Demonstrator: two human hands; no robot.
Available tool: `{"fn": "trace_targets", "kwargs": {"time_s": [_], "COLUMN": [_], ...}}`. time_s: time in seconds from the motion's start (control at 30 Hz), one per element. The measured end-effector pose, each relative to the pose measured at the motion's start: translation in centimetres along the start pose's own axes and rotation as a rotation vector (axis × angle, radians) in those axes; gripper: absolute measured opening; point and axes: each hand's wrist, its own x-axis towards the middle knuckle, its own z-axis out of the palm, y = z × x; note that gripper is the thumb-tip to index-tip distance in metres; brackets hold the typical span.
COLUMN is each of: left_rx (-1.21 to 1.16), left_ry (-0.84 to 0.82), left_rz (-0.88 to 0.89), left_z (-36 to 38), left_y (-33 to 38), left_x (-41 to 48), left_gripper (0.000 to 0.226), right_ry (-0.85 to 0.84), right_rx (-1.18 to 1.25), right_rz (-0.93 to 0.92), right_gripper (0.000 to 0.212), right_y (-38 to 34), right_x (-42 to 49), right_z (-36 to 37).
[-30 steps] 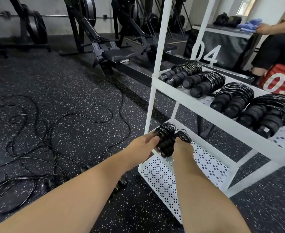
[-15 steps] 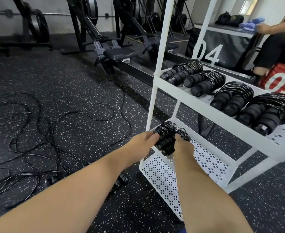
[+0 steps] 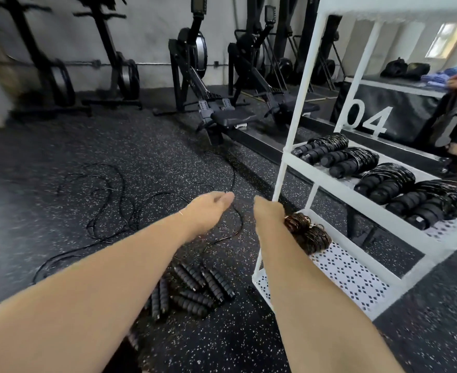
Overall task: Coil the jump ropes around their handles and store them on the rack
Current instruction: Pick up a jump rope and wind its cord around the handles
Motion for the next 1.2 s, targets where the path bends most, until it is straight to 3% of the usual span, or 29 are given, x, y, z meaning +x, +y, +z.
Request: {"fn": "trace_targets", "kwargs": {"time_s": [0.13, 0.23, 0.37, 0.53, 0.7, 1.03, 1.2], "left_rx": [0.016, 0.008, 0.010, -0.004, -0.050, -0.191, -0.244], "left_ry": [0.122, 0.211, 0.329, 0.418, 0.417, 0.314, 0.266], "left_rz": [-0.039, -0.085, -0.143, -0.252, -0.337, -0.499, -0.597], "left_z": [-5.8, -10.1, -15.3, -19.2, -20.1, -18.3, -15.8], "left_y": [-1.9, -3.7, -7.2, -12.4, -17.6, -28.1, -33.8], "left_x": [-3.0, -5.6, -8.8, -11.8, -12.0, -5.2, -1.6], "left_gripper": [0.054, 0.056, 0.059, 0.060, 0.056, 0.034, 0.037], "right_ry": [-0.149, -0.273, -0.420, -0.496, -0.547, -0.622, -0.649], "right_rx": [0.012, -0.048, -0.100, -0.228, -0.357, -0.532, -0.553], "right_rz": [-0.049, -0.100, -0.203, -0.231, -0.217, -0.178, -0.213], "right_gripper": [0.047, 0.054, 0.044, 0.049, 0.027, 0.027, 0.023], "right_y": [-2.5, -3.5, -3.4, -2.4, 0.1, 6.3, 9.9], "right_x": [-6.6, -10.3, -14.2, -17.0, -16.6, -10.5, -7.2], "right_z": [3.4, 6.2, 10.6, 15.3, 19.6, 25.9, 28.4]}}
